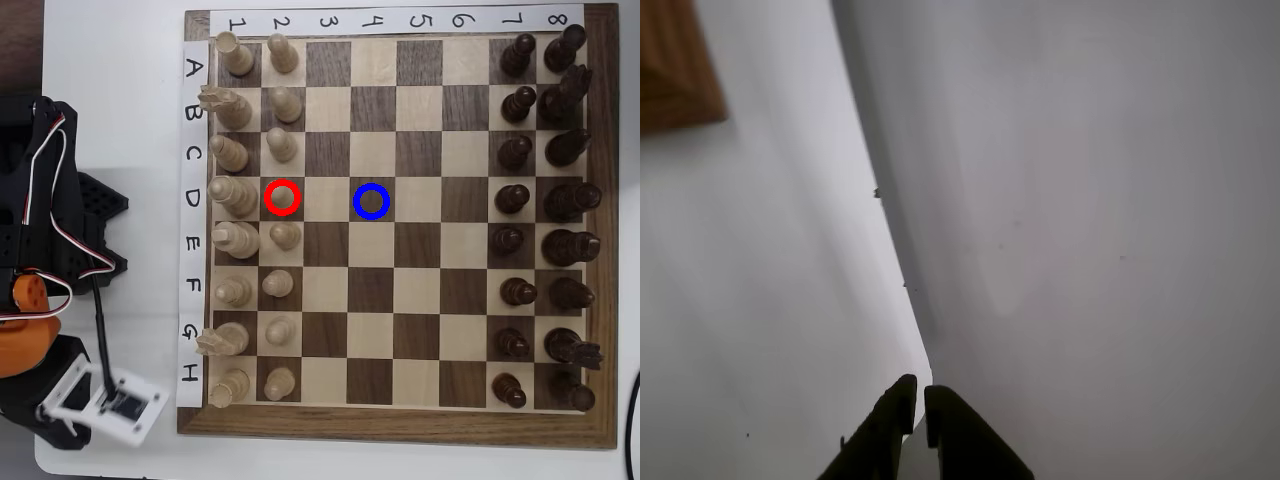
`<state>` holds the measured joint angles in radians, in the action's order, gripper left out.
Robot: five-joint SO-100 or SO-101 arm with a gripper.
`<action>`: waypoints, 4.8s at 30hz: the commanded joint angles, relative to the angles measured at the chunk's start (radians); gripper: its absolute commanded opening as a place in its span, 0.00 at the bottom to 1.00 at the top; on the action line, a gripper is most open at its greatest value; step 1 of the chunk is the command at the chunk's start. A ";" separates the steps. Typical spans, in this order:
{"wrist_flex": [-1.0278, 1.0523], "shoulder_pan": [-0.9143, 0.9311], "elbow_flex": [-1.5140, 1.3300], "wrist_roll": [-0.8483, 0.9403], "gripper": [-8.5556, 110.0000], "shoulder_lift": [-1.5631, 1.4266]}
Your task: Move the piece to destination
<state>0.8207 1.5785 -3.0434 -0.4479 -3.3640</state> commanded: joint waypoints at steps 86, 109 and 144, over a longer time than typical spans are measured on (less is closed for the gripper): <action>0.589 -1.743 1.720 -1.117 0.19 1.328; 0.541 -1.597 1.407 -1.163 0.16 1.424; 0.653 -1.695 1.370 -1.163 0.22 1.493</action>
<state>1.4788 -0.1104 -1.6690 -1.6045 -1.8730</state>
